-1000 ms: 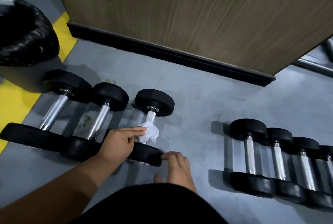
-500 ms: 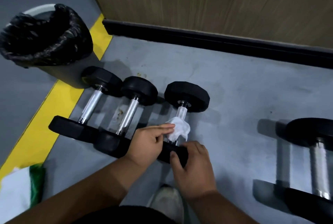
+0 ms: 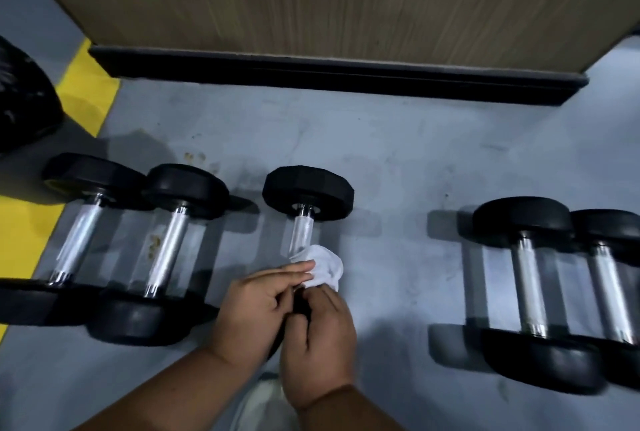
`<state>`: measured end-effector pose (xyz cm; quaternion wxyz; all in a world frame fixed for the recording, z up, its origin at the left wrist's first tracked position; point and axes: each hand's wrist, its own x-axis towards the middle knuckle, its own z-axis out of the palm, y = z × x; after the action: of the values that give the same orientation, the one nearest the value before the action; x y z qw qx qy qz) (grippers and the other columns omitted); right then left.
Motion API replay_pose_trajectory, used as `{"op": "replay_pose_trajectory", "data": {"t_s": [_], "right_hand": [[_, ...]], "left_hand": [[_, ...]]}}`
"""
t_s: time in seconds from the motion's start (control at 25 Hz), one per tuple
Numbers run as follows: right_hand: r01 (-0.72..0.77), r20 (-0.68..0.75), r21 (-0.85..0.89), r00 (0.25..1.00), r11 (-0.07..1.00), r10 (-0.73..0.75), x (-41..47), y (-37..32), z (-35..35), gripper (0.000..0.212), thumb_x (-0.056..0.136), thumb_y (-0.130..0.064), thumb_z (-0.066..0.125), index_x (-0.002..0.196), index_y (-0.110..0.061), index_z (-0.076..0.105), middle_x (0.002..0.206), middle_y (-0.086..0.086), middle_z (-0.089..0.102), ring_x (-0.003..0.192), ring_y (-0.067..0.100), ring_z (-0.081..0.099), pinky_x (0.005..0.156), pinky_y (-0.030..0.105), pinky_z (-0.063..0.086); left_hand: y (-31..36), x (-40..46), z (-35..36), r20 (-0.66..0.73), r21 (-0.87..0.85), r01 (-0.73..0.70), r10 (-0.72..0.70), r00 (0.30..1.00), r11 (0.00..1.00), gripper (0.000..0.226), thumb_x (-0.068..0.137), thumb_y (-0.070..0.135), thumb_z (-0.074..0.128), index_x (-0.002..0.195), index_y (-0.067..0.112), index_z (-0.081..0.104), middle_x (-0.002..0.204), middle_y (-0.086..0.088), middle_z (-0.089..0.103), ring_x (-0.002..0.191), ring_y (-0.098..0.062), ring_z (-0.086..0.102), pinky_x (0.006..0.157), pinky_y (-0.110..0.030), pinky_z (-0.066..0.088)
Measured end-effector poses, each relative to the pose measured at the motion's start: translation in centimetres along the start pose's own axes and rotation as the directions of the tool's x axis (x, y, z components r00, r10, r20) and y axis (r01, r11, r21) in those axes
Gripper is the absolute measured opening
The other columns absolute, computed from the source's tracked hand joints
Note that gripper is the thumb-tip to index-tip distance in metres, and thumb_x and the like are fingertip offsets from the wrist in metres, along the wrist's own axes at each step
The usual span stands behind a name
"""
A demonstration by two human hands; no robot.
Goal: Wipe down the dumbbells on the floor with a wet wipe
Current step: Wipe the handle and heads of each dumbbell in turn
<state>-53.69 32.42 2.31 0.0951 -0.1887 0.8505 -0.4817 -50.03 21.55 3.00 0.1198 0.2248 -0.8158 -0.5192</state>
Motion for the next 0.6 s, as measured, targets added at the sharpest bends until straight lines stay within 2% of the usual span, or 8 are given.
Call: {"op": "replay_pose_trajectory", "data": {"t_s": [0.08,0.16,0.24,0.32,0.4,0.48,0.6], "right_hand": [[-0.094,-0.003,-0.033,0.996,0.995,0.094,0.3,-0.6,0.5,0.032,0.094,-0.034,0.04,0.078,-0.019,0.064,0.082,-0.002,0.065,0.08,0.02,0.059,0.072,0.04,0.05],[-0.129,0.014,-0.188,0.991,0.974,0.134,0.4,-1.2,1.2,0.04,0.1,-0.044,0.034,0.079,-0.023,0.062,0.085,-0.004,0.066,0.083,0.021,0.058,0.074,0.039,0.045],[-0.083,-0.03,-0.242,0.997,0.967,0.077,0.2,-0.6,1.3,0.034,0.1,-0.042,0.036,0.079,-0.025,0.057,0.082,-0.005,0.062,0.079,0.021,0.056,0.071,0.036,0.038],[-0.041,-0.065,-0.202,0.997,0.979,0.028,0.2,0.5,0.9,0.028,0.099,-0.037,0.039,0.08,-0.024,0.055,0.081,-0.004,0.059,0.077,0.021,0.055,0.068,0.038,0.041],[-0.014,-0.039,-0.195,0.999,0.981,0.007,0.1,0.8,0.9,0.03,0.101,-0.037,0.036,0.083,-0.022,0.055,0.083,-0.002,0.059,0.079,0.022,0.054,0.069,0.04,0.045],[0.009,-0.011,-0.218,1.0,0.976,-0.012,0.0,0.6,1.1,0.036,0.103,-0.041,0.031,0.086,-0.022,0.055,0.086,-0.002,0.058,0.08,0.023,0.054,0.07,0.043,0.046],[0.064,0.008,-0.184,0.998,0.981,-0.064,0.0,0.9,0.7,0.04,0.104,-0.044,0.029,0.089,-0.022,0.058,0.091,-0.003,0.057,0.082,0.023,0.053,0.07,0.042,0.044]], "left_hand": [[-0.4,0.0,-0.4,-0.032,0.052,-0.013,0.015,0.999,0.999,0.034,0.086,0.0,0.069,0.103,0.027,0.08,0.114,0.022,0.072,0.106,0.0,0.069,0.099,-0.019,0.05],[-0.6,0.1,-1.1,-0.034,0.106,0.014,-0.01,0.999,0.994,0.04,0.085,-0.007,0.073,0.106,0.026,0.079,0.114,0.024,0.072,0.106,0.003,0.068,0.098,-0.018,0.051],[0.0,0.7,-1.3,0.063,0.115,0.02,-0.028,0.998,0.993,0.037,0.088,-0.004,0.071,0.108,0.026,0.079,0.115,0.028,0.07,0.108,0.005,0.067,0.099,-0.017,0.05],[0.5,2.0,-1.6,0.23,0.139,-0.11,0.076,0.97,0.984,0.031,0.091,0.008,0.062,0.113,0.023,0.078,0.119,0.027,0.069,0.112,0.006,0.064,0.102,-0.018,0.048],[-0.1,3.4,-2.4,0.445,0.178,-0.297,0.193,0.874,0.938,0.04,0.09,0.015,0.05,0.123,0.02,0.073,0.129,0.018,0.067,0.122,0.004,0.059,0.107,-0.018,0.044],[-0.9,5.2,-3.7,0.604,0.186,-0.424,0.237,0.761,0.886,0.047,0.09,0.016,0.046,0.131,0.021,0.069,0.138,0.015,0.062,0.129,0.004,0.054,0.11,-0.019,0.04],[-2.2,8.4,-4.9,0.78,0.172,-0.702,0.339,0.526,0.691,0.043,0.094,0.014,0.049,0.133,0.017,0.067,0.144,0.007,0.058,0.136,-0.003,0.049,0.111,-0.025,0.042]]}}
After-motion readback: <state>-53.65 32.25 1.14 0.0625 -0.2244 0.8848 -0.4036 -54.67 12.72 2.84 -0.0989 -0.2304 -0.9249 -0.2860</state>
